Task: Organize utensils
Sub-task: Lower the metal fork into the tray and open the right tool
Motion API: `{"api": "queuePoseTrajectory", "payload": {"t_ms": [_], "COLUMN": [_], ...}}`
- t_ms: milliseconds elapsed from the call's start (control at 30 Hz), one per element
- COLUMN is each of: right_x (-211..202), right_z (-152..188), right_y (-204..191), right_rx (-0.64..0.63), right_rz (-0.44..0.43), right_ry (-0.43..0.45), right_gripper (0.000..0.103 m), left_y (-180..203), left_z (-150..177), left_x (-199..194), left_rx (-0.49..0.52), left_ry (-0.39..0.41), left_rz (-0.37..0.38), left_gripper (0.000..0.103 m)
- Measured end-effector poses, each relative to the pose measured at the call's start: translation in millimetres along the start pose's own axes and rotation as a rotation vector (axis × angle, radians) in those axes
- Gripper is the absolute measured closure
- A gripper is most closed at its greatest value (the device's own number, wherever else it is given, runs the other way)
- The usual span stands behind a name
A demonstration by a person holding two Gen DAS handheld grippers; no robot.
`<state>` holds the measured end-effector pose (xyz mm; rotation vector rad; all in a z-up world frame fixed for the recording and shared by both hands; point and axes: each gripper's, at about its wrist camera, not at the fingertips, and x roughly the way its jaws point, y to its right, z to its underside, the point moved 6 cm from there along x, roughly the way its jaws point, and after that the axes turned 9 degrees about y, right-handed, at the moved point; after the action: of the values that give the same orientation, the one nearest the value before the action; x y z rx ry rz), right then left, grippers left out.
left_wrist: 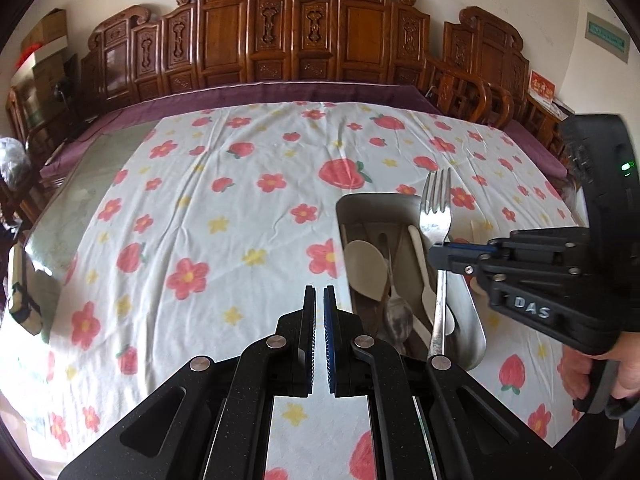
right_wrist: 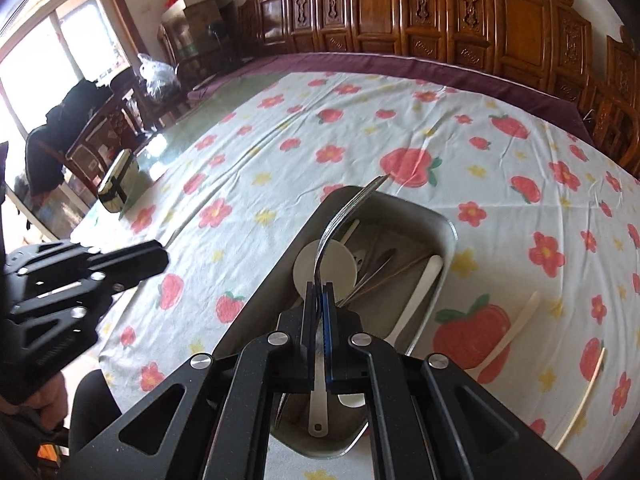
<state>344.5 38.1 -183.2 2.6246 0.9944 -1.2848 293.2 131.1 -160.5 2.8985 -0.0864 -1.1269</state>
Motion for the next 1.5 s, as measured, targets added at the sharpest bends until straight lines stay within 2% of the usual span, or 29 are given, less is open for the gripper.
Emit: {"api": "queuePoseTrajectory", "payload": {"t_ms": [433,733,900,1033,1200,1400,1500], "right_x": [24,28,22,4,-39,-89,-111], "right_z": [12,8,4,2,6,27,44], "right_y": [-10,-15,-14,-7,17,58,82], "right_rx": [-0.019,-0.024,-0.016,-0.019,-0.015,0.025,0.027], "right_rz": [-0.002,-0.011,-0.012,-0.01,0.024,0.081,0.14], "right_ry": [-0.051,-0.039,-0.007,0.024,0.077,0.113,0.12], "right_gripper": [0.099,0.099,0.095,0.095,0.095,0.095,0.095], "left_y": [-14,-17,-17,-10,9,40,57], "left_z": [1,0,0,-2,-7,-13,-13], "left_x": [-16,-21,-22,-24,-25,-24,-21], "left_rx": [-0.015,-0.019,-0.019,-0.015,-0.001,0.024,0.04], "left_ry": [0.023,0.028,0.029,0.034,0.042,0.049,0.045], "left_rz": [-0.009,-0.013,-0.011,0.0,0.027,0.068,0.091], "left_gripper": [0.1,0.1,0.1,0.1,0.1,0.1,0.1]}}
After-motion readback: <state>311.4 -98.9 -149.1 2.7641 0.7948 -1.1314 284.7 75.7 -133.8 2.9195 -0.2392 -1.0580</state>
